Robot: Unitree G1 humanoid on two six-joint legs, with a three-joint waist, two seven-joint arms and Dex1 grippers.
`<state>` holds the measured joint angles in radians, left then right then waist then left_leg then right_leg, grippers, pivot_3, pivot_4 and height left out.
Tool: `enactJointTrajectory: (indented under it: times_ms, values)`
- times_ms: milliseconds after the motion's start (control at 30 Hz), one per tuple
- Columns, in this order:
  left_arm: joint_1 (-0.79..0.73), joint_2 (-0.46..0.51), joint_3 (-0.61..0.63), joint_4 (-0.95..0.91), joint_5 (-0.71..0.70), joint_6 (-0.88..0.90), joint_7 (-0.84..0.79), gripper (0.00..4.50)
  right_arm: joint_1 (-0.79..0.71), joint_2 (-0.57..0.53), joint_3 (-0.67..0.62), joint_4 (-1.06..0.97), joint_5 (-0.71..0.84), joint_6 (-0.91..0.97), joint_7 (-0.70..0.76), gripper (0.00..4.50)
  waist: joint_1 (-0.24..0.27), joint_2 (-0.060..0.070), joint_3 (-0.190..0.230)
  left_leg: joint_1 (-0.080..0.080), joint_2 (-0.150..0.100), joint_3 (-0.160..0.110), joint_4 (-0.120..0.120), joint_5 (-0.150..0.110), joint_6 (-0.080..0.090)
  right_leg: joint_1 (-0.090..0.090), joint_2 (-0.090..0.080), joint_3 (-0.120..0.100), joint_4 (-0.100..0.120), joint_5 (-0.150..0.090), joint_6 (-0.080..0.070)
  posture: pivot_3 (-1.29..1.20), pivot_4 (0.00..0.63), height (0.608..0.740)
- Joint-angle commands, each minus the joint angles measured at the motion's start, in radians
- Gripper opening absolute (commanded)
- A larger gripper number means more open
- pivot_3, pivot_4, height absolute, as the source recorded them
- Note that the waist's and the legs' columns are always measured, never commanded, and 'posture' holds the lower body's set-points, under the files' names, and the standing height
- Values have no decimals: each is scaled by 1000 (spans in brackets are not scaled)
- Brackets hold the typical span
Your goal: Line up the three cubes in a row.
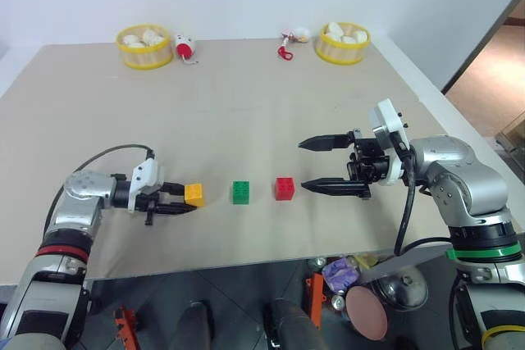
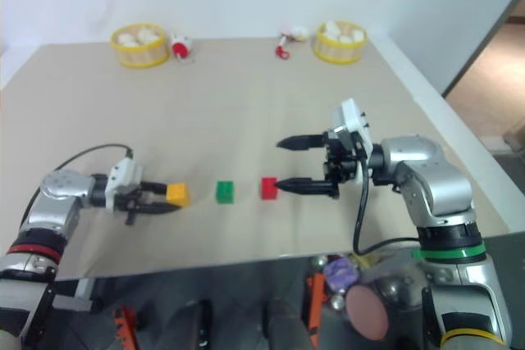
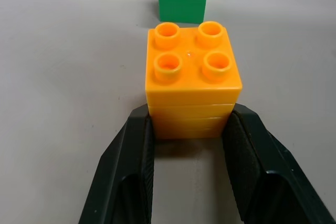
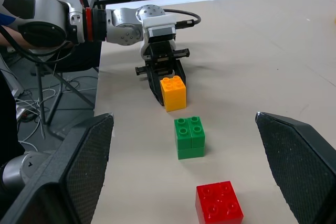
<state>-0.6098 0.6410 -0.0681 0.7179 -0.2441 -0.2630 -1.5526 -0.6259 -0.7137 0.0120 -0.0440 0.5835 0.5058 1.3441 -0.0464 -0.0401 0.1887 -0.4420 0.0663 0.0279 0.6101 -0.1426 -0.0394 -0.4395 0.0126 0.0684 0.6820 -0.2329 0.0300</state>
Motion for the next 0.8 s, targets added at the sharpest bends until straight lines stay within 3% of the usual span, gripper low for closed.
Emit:
enactJointTrajectory:
  times_ms: [33,167,233,300,333,367,433,800]
  values:
    - [-19,-8,-11,32,21,-20,-23,1274,-4,-14,-24,-26,9,-5,-4,4500,0,0,0,0,0,0,0,0,0,0,0,0,0,0,0,0,150,740]
    - [-25,-13,-11,46,30,-34,-23,1274,-2,-16,-26,-28,10,-3,-7,4500,0,0,0,0,0,0,1,0,0,0,0,0,0,1,1,0,150,740]
    - [-25,-11,-14,53,36,-36,-22,2293,-2,-17,-26,-29,11,-2,-9,4500,0,0,0,0,0,0,2,0,0,1,0,0,0,1,1,0,150,740]
    - [-25,-13,-8,61,40,-68,-7,2969,0,-18,-28,-30,12,-2,-9,4500,0,0,0,0,0,0,2,0,0,1,0,0,0,1,0,0,150,740]
    - [-25,-16,-2,60,35,-67,-4,2969,-2,-17,-27,-28,12,-3,-9,4500,0,0,0,0,0,0,3,0,0,1,0,0,0,1,0,0,150,740]
    - [-24,-18,3,57,30,-68,0,3571,-4,-17,-25,-25,11,-4,-9,4500,0,0,0,0,0,0,3,0,0,1,0,0,0,1,0,0,150,740]
    - [-16,-11,8,43,19,-35,-9,4161,-12,-14,-22,-18,10,-5,-8,4500,-1,0,0,0,0,1,3,0,0,1,0,1,0,1,1,0,150,740]
    - [92,111,72,-69,-24,49,-11,4161,-79,2,5,49,-7,-23,26,4500,-7,0,0,0,1,0,3,-1,2,0,1,0,1,1,0,0,150,740]
